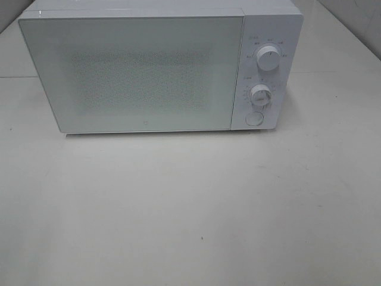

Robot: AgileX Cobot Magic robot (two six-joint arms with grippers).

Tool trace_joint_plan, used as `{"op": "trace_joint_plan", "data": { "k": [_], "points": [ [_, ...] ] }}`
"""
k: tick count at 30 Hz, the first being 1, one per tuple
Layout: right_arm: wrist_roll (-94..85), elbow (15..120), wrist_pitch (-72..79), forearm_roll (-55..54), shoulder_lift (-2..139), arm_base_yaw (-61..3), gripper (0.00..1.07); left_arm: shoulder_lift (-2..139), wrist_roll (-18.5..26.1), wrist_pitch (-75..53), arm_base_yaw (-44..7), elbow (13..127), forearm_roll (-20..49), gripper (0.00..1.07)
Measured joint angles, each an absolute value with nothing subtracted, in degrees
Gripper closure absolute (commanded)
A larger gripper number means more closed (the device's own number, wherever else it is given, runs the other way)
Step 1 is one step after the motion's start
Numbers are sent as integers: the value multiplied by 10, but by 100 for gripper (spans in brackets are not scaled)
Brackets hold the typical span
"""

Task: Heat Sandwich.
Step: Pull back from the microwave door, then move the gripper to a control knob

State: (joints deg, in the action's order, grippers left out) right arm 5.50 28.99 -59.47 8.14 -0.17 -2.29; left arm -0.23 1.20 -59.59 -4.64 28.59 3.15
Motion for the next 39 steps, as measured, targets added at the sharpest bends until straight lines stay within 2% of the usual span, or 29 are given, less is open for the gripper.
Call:
{"op": "trace_joint_plan", "data": {
  "k": [5,20,39],
  "points": [
    [55,309,-574,82,4,-23,31,-2,12,-596,-46,286,32,3],
    [55,316,-382,82,178,-23,31,-2,12,-596,-46,286,32,3],
    [55,316,-226,81,375,-23,31,-2,12,-596,-46,286,32,3]
  ]
}}
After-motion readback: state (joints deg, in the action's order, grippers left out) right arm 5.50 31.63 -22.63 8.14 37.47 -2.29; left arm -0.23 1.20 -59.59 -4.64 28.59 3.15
